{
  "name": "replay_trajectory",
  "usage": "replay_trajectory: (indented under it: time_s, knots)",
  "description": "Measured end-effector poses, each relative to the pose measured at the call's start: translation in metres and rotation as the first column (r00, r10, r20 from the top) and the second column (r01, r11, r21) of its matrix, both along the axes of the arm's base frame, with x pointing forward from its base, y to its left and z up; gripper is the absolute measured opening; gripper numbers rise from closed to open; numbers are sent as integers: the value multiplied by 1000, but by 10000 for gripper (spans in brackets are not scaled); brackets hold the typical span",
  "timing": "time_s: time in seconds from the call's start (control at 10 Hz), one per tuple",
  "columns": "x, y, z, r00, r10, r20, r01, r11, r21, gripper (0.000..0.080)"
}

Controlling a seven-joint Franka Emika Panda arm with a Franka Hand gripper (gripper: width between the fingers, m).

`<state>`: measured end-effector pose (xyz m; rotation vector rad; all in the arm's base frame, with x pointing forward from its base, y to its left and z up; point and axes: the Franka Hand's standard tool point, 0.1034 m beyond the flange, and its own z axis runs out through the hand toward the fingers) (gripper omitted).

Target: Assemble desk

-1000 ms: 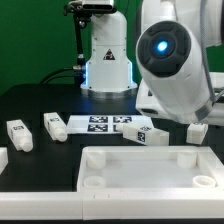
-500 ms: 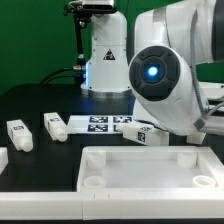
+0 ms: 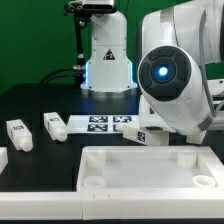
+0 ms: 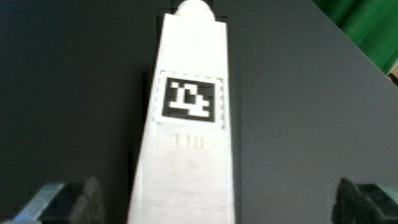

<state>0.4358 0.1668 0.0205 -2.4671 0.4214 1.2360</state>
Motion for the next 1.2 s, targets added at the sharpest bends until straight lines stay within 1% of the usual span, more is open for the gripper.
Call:
replay_trajectory:
  time_s: [0.1, 0.3, 0.6, 0.8, 0.9, 1.0, 1.1, 1.2]
  knots:
    - [-9, -1, -3, 997, -25, -67, 23, 999, -33, 649]
    - [-17, 0, -10, 992, -37, -117, 28, 996, -81, 649]
    - [-22, 8, -9, 991, -28, -129, 17, 996, -83, 649]
    - [-22, 6, -10, 991, -32, -130, 22, 996, -83, 636]
    - [-22, 6, -10, 991, -33, -130, 22, 996, -84, 468]
    - [-21, 6, -10, 992, -35, -122, 25, 996, -87, 279]
    - [-19, 7, -7, 993, -36, -109, 26, 996, -88, 279]
    - [-14, 5, 3, 995, -32, -100, 24, 996, -80, 284]
